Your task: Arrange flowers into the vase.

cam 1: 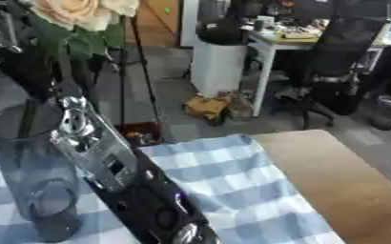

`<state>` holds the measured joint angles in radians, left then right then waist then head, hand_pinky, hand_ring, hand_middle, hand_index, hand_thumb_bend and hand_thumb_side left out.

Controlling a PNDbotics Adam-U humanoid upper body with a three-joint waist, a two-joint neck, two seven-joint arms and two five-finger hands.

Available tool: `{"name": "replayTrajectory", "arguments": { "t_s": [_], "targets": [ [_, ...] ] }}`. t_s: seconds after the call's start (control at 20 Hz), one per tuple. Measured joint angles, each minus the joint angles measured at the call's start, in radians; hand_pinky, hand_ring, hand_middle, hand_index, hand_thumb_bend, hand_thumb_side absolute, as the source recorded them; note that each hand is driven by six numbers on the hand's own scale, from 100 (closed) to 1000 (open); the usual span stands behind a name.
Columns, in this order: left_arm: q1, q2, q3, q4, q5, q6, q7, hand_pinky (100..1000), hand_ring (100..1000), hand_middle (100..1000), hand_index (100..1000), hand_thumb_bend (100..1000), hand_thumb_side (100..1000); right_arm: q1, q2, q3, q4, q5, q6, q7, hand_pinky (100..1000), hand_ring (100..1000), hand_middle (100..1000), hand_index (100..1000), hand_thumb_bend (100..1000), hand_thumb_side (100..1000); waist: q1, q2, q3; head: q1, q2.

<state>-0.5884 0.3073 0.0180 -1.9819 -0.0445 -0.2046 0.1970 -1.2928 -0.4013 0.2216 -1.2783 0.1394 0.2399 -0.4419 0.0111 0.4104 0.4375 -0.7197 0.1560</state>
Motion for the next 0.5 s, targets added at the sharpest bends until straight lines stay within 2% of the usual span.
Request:
{"name": "replayTrajectory", "arguments": {
  "t_s": [0.5],
  "targets": [
    [0.000, 0.000, 0.005, 0.000, 0.000, -0.001, -0.001, 694, 980, 922, 1000, 100, 1000, 0.008, -0.009, 0.000, 0.000, 0.143, 0.063, 0.054, 353, 426, 290, 308, 443, 731, -0.002, 0.000, -0.001, -0.003, 0.000]
  ]
}}
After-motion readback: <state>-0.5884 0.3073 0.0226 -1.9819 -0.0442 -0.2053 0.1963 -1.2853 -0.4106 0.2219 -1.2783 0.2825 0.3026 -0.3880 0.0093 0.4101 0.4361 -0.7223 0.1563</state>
